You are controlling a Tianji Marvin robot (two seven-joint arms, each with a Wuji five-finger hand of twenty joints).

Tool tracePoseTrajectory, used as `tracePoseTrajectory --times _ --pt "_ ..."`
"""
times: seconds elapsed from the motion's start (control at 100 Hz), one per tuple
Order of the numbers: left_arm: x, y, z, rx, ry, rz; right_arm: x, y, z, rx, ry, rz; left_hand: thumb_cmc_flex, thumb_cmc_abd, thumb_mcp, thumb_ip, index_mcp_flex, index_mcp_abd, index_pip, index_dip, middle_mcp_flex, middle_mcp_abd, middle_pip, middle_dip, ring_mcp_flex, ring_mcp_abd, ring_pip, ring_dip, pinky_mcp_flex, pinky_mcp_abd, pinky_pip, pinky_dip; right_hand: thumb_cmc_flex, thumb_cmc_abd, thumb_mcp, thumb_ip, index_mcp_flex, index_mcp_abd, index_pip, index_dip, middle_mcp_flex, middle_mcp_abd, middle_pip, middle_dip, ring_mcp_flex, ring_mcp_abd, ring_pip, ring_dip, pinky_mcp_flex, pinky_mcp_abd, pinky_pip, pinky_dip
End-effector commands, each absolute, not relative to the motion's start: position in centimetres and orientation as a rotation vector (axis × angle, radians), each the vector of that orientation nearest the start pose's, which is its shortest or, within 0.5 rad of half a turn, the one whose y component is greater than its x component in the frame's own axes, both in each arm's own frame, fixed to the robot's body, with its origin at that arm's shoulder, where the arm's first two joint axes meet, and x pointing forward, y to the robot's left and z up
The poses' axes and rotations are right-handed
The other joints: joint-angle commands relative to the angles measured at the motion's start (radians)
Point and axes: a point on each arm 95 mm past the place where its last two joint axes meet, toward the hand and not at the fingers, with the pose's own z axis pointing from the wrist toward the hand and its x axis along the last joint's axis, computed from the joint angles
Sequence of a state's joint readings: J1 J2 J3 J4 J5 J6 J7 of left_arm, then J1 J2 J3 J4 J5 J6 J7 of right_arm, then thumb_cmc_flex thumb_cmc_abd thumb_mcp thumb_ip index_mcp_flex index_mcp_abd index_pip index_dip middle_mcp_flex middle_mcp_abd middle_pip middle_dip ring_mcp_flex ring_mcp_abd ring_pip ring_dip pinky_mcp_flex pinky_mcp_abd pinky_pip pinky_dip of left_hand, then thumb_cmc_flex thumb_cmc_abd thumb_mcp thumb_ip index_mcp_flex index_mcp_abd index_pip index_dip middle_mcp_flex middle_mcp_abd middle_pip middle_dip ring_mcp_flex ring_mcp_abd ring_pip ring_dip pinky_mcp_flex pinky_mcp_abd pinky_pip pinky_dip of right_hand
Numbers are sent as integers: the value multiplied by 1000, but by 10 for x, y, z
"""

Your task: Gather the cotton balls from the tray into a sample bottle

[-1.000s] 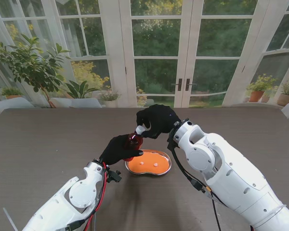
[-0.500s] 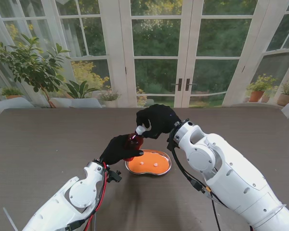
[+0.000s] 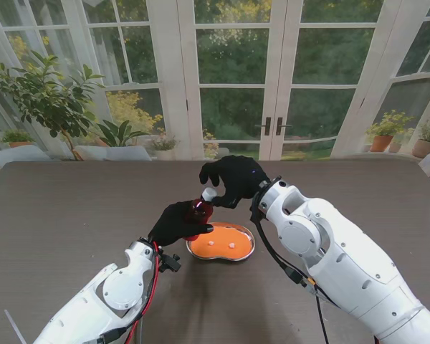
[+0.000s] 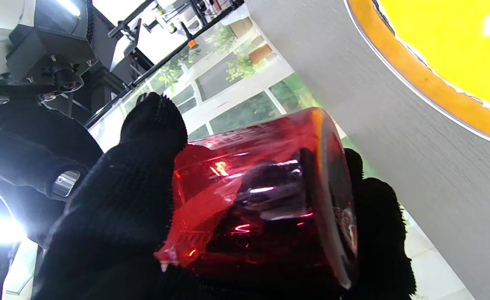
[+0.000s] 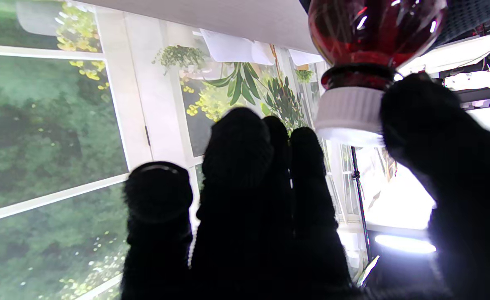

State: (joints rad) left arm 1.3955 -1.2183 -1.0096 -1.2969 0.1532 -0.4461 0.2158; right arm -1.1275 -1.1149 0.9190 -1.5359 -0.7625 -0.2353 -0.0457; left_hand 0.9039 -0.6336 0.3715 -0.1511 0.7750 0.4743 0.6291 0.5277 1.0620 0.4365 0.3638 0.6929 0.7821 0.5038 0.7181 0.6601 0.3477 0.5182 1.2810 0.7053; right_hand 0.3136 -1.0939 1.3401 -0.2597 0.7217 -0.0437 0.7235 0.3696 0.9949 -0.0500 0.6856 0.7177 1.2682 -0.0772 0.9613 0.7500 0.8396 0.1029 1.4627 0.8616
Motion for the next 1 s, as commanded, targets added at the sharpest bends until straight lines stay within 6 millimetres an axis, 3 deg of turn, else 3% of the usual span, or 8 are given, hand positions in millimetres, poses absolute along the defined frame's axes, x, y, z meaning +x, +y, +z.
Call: tracePoseTrajectory --times 0.0,0.2,0.44,0.7,0.8,0.84,0.88,0.99 --pt "419 -68 -351 -1743 931 -2411 462 108 -208 820 1601 1976 162 253 129 24 165 -172 114 13 70 -66 2 12 12 37 5 -5 -53 -31 -24 -5 -52 -24 46 26 -56 44 -13 7 -45 7 9 -14 -9 -25 -9 -7 -17 -41 6 -5" --pt "420 -68 -351 -1745 934 -2410 461 105 -205 847 1606 1936 162 254 129 24 167 -170 114 13 70 -66 2 12 12 39 4 -6 -54 -31 -24 -5 -247 44 13 1 -162 116 -52 -32 -142 36 4 -44 -72 6 -21 -8 -72 -26 -7 7" --pt "420 -68 -351 -1744 935 -2410 458 99 -200 960 1633 1837 161 253 129 24 168 -174 114 14 70 -65 2 12 13 37 5 -5 -53 -30 -24 -5 -388 490 -276 30 -38 35 -55 -24 -173 108 4 -43 -112 62 35 5 -123 13 2 67" --pt "420 -68 -351 -1743 936 -2409 456 103 -202 938 1647 1762 160 253 129 23 168 -172 114 14 70 -66 2 12 12 36 5 -5 -53 -30 -24 -5 -317 683 -531 65 152 -39 -34 58 -97 90 44 21 -69 74 65 6 -96 22 20 67" --pt "420 -67 -351 -1743 934 -2409 456 106 -204 932 1644 1760 161 252 130 24 168 -171 114 14 70 -66 2 13 12 38 5 -5 -52 -30 -23 -5 -229 763 -746 93 189 -36 -26 87 -69 87 49 37 -50 75 70 7 -83 30 27 65" --pt "420 -67 -351 -1742 934 -2409 456 107 -204 921 1644 1755 160 253 130 23 168 -172 113 14 70 -66 2 12 12 38 5 -5 -53 -31 -23 -5 -258 742 -798 106 194 -36 -23 94 -62 86 51 40 -43 72 71 7 -78 29 29 64" --pt "420 -67 -351 -1742 934 -2409 456 108 -205 909 1644 1752 160 253 130 23 167 -172 113 14 70 -66 2 13 13 38 5 -5 -53 -31 -23 -5 -286 667 -709 112 207 -36 -16 103 -45 81 55 43 -30 68 75 7 -67 31 33 61" --pt "420 -67 -351 -1742 935 -2409 457 110 -206 876 1641 1770 160 252 130 23 168 -172 114 15 70 -65 2 13 12 39 5 -5 -53 -32 -24 -5 -204 576 -677 115 231 -56 7 115 -12 65 67 47 2 50 80 6 -41 32 42 59"
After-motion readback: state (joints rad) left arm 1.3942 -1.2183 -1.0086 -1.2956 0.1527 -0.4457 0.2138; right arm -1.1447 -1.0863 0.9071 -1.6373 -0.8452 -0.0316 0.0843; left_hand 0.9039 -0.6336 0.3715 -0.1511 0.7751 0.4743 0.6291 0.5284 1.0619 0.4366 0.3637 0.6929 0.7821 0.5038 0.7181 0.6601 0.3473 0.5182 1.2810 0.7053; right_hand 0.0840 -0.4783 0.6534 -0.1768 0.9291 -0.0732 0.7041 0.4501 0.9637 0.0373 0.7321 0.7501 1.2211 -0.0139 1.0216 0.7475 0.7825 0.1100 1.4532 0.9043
